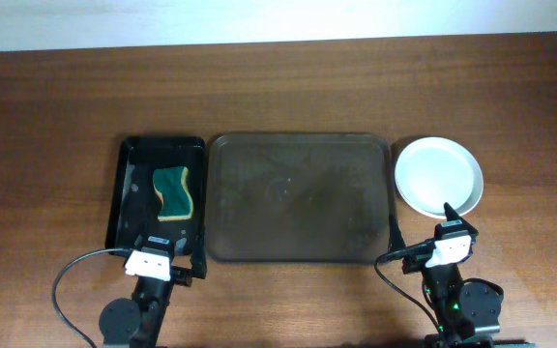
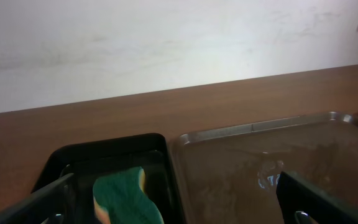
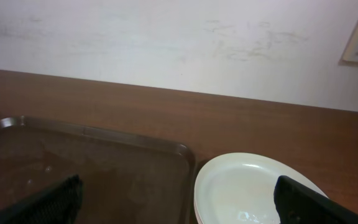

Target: Clean dirty plates on tray and stack at the side

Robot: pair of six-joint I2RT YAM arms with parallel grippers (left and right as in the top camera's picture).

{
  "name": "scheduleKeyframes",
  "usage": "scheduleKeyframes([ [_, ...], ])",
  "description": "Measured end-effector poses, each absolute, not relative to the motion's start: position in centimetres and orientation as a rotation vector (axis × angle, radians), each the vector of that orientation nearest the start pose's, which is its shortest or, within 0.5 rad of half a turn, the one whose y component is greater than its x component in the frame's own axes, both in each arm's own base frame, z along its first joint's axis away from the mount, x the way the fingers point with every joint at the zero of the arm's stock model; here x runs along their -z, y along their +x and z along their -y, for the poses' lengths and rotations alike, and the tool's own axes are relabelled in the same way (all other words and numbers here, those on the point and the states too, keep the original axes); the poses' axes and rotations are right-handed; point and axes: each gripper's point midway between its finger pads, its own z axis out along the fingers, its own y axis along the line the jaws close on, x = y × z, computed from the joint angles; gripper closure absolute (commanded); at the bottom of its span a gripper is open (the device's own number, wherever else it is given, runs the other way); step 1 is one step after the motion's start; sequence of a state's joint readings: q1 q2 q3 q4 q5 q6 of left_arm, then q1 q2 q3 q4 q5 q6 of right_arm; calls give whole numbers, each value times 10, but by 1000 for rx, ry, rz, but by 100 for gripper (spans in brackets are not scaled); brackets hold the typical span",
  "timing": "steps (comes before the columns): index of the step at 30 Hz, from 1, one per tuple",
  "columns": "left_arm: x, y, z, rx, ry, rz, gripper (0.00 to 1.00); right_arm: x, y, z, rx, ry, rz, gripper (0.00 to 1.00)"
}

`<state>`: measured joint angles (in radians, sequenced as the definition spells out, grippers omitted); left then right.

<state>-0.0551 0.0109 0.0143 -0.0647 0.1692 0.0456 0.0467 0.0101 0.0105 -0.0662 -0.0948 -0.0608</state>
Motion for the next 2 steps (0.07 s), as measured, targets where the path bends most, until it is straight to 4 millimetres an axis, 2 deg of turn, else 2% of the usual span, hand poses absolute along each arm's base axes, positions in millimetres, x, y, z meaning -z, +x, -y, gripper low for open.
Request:
scheduleKeyframes([
  [2,-162,242,42,145,212,-1619,1,-160,245,-28,-66,-160,-1629,1],
])
